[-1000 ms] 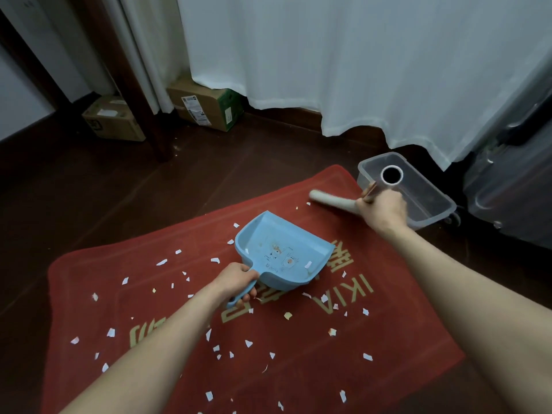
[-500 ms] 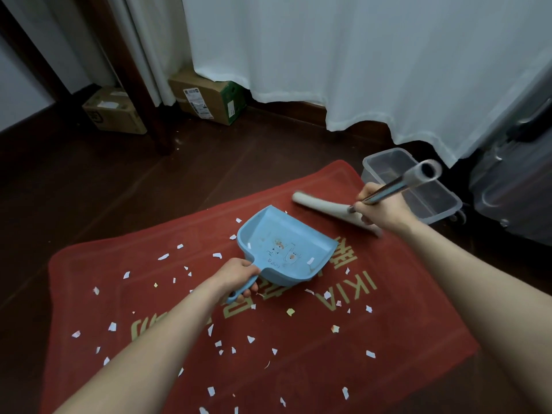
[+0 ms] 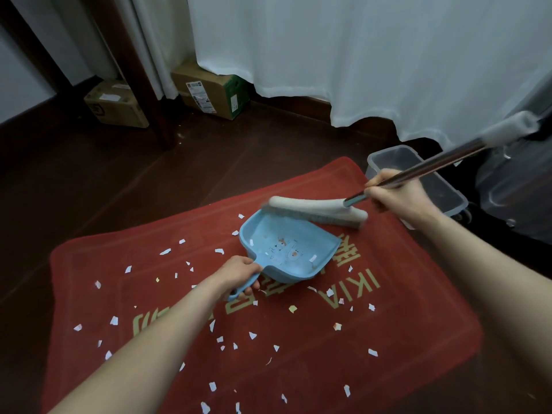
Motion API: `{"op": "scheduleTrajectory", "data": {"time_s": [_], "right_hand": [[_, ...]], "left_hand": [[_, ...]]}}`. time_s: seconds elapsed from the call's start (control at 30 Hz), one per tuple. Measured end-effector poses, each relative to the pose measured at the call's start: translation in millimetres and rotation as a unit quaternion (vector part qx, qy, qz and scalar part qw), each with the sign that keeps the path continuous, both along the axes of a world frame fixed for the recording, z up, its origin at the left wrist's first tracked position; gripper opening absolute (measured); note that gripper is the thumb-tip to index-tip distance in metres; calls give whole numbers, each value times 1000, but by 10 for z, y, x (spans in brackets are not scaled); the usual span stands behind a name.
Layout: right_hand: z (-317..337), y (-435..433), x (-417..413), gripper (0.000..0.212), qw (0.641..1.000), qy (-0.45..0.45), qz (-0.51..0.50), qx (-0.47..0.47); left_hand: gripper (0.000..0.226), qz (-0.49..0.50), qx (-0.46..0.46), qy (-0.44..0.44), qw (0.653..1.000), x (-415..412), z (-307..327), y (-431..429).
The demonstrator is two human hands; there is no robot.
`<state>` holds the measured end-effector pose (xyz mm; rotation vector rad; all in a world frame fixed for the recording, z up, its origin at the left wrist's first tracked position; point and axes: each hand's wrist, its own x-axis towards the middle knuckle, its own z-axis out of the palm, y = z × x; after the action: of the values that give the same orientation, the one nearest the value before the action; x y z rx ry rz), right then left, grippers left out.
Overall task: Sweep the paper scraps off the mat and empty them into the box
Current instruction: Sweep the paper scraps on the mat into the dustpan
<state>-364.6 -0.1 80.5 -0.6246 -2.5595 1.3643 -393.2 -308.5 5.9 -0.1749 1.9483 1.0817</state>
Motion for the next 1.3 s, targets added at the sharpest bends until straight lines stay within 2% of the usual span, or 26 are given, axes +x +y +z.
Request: {"op": "scheduleTrajectory", "data": {"time_s": [0.07,0.13,0.2,0.27,0.33,0.4,0.5,0.57,0.67,0.7,0.77,0.83,0.9,1.0,1.17,1.23,1.3], "right_hand": [[43,23,8,18,998,19,-48,35],[-22,-8,3,14,987,-33,-92,128],[-102,-95,13,3,976,-94,-78,180],[-133,-149,58,7,981,-122,-10,151],[-78,-168,123,6,995,-74,41,53],[-42,-161,123,14,1000,-14,12,10],[-39,-146,79,7,990,-10,-67,123],[-83,-154,78,9,983,-34,-70,169],[-155,-263,77,11,979,-114,14,169],[-151,-309,95,8,980,-119,53,148],[-76,-363,157,11,993,-71,75,52],[54,-349,307,11,999,-11,31,-15],[97,-316,442,6,1000,16,-10,-1],[111,-320,599,7,997,-5,-55,55],[172,-259,1210,9,980,-47,-191,44],[155,-285,1421,17,965,-100,-224,97],[98,-406,1569,20,954,-148,-214,148]], "left_hand": [[21,2,-3,0,1000,1,-10,3],[21,3,-2,0,1000,7,-10,14],[20,2,-1,-1,1000,4,-8,3],[22,-1,-5,0,1000,3,-13,-7],[22,-2,-4,-2,1000,11,-17,0],[22,5,2,0,1000,21,-5,-6],[19,2,-1,7,1000,57,32,-34],[20,-2,-9,8,1000,88,56,-64],[20,10,-18,-6,1000,107,52,-97],[18,12,-19,-10,1000,105,43,-100],[16,13,-12,-11,1000,122,21,-111],[16,3,-3,0,1000,198,24,-137],[17,-15,-6,25,1000,262,56,-179],[19,-57,-32,62,996,219,104,-305],[19,-188,-66,87,976,376,302,-486],[19,-222,-82,79,968,471,348,-528],[20,-245,-101,69,962,574,374,-543]]}}
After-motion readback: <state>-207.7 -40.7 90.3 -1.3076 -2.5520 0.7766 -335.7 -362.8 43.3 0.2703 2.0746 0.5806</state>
